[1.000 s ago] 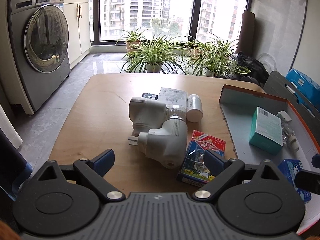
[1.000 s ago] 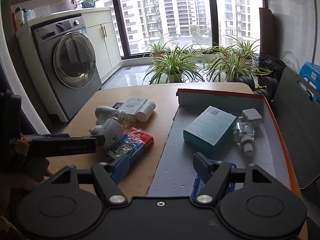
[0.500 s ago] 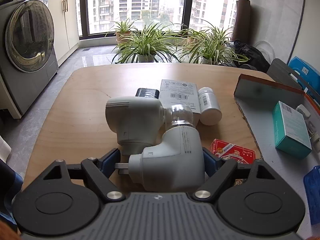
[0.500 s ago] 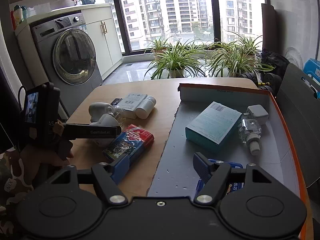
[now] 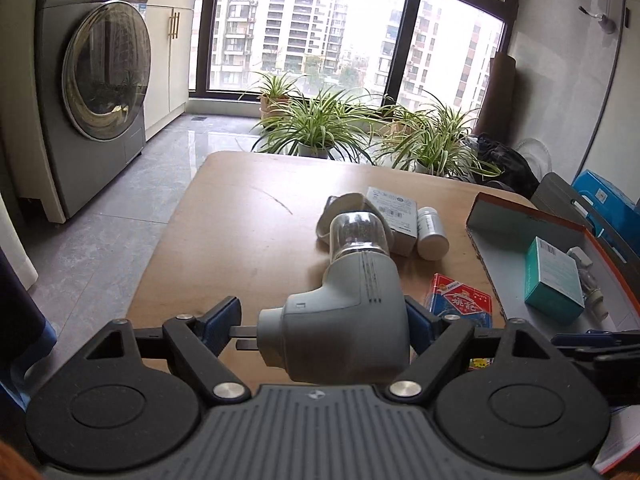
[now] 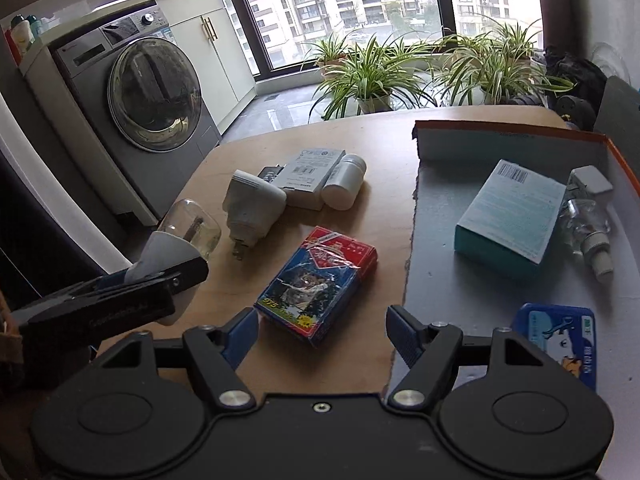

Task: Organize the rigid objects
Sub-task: 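Grasp the white elbow plug adapter with the left tool while the right tool grasps the red-blue card packet, then carry the white adapter and card packet with both tools over the tray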

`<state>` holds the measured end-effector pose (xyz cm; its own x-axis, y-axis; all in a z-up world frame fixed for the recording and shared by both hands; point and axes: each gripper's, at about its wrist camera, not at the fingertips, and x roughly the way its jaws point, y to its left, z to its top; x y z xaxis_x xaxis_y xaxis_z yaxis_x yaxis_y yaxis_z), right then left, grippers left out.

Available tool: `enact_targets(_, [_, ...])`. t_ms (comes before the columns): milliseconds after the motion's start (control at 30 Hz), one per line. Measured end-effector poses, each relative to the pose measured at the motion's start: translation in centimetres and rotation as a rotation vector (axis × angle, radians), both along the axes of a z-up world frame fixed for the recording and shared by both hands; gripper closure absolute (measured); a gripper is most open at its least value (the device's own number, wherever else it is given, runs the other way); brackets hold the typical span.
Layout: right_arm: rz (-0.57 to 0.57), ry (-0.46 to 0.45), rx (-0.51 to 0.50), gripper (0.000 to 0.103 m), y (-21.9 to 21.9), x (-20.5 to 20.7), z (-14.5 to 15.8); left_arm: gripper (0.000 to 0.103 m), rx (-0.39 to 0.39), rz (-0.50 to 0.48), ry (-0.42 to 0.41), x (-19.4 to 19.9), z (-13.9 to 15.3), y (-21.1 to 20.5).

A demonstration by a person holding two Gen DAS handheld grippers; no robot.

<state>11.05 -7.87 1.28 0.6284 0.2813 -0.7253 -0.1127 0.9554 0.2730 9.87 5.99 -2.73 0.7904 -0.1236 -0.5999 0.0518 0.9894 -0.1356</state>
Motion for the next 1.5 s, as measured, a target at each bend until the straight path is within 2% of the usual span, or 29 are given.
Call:
enact_targets(100, [-0.055, 0.008, -0.04, 0.019, 2.3, 1.4, -0.6, 0.017, 0.006, 0.032, -0.02, -1.1, 0.6, 1.2])
enact_targets(233, [-0.153, 0.075, -0.069, 0.019, 4.2, 3.9, -2.5, 0.017, -0.009, 0.043, -0.03, -1.3, 1.1, 2.0])
enact_targets(267, [-0.165, 0.078, -0.086, 0.014, 4.5, 4.3, -2.9, 0.017, -0.009, 0.04, -0.032, -1.3, 1.2, 2.0])
enact_targets(300, [-0.172, 0.057, -0.119, 0.014, 5.1, 4.5, -3.1, 0.017, -0.01, 0.039, -0.034, -1.5, 1.3, 2.1])
enact_targets(333, [-0.17, 0.048, -0.153, 0.014, 5.6, 4.7, -3.2, 0.017, -0.018, 0.042, -0.034, -1.5, 1.3, 2.2])
enact_targets(367, [-0.168, 0.033, -0.196, 0.024, 6.0, 4.8, -3.3, 0.017, -0.029, 0.046, -0.034, -1.2, 1.3, 2.2])
enact_targets(433, [-0.162, 0.014, -0.201, 0.031, 6.0, 4.6, -3.4, 0.017, -0.039, 0.046, -0.04, -1.3, 1.4, 2.3])
enact_targets(533, [-0.155, 0.015, -0.197, 0.032, 5.4, 3.5, -3.2, 0.017, -0.04, 0.041, -0.051, -1.6, 1.6, 2.1])
enact_targets(700, [-0.127, -0.048, -0.178, 0.032, 4.4, 0.6, -1.3, 0.017, -0.05, 0.037, -0.058, -2.1, 1.9, 1.4])
enact_targets(933, [-0.116, -0.173, -0.153, 0.032, 0.8, -4.4, 3.3, 0.017, -0.058, -0.014, -0.089, -3.2, 3.2, -1.5])
enact_targets(1100, [-0.182, -0.21, -0.165, 0.032, -4.3, -7.8, 5.3, 0.017, -0.09, -0.068, -0.105, -4.1, 3.9, -4.8])
enact_targets(1267, [-0.243, -0.239, -0.199, 0.032, -9.3, -10.6, 5.6, 0.017, -0.099, -0.138, -0.108, -4.5, 4.1, -8.7])
enact_targets(1500, [-0.321, -0.245, -0.188, 0.032, -14.2, -13.2, 5.1, 0.017, -0.087, -0.224, -0.087, -4.3, 3.7, -13.0])
